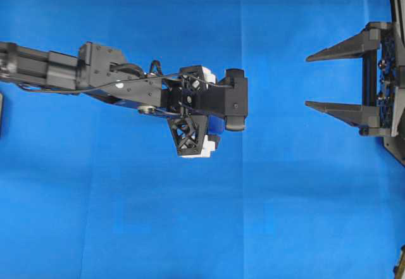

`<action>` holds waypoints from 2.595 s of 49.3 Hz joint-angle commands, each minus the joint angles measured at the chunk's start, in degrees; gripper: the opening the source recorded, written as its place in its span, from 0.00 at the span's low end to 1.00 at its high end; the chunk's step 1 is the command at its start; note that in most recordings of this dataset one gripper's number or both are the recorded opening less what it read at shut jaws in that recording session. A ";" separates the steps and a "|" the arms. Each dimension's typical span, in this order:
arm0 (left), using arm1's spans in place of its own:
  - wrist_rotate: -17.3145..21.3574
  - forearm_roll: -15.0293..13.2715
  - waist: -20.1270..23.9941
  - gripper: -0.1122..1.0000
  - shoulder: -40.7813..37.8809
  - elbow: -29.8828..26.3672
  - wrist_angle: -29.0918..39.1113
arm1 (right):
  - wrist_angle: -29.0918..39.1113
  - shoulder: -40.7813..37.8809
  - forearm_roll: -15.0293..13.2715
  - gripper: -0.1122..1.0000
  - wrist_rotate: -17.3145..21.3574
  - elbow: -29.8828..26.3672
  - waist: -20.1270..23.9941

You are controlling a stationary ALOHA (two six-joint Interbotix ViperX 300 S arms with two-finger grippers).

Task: Handover the blue block to the right arm after grasping it with the left arm, then place it in the designated position.
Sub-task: 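Close the left gripper on the blue cube, then lift the blue cube upward with the left gripper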

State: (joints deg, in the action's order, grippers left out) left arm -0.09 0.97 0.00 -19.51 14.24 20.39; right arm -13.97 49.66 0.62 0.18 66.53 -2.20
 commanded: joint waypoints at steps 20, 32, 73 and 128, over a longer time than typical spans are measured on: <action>0.18 0.18 0.88 0.93 -2.72 -0.18 -2.29 | -0.44 -1.05 0.18 0.95 0.00 -1.05 -0.18; 0.00 0.18 0.79 0.93 -2.72 -0.09 -2.29 | -0.44 -1.05 0.18 0.95 0.00 -1.05 -0.18; 0.26 0.18 0.26 0.53 -2.72 -0.79 -0.70 | -0.26 -1.14 0.18 0.95 0.00 -1.05 -0.18; 0.44 0.18 0.62 0.53 16.00 -6.24 17.93 | -0.18 -1.41 0.18 0.95 0.00 -1.05 -0.18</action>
State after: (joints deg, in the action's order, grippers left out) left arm 0.35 1.05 0.53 -5.80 10.46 37.09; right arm -13.89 48.60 0.62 0.18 66.53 -2.29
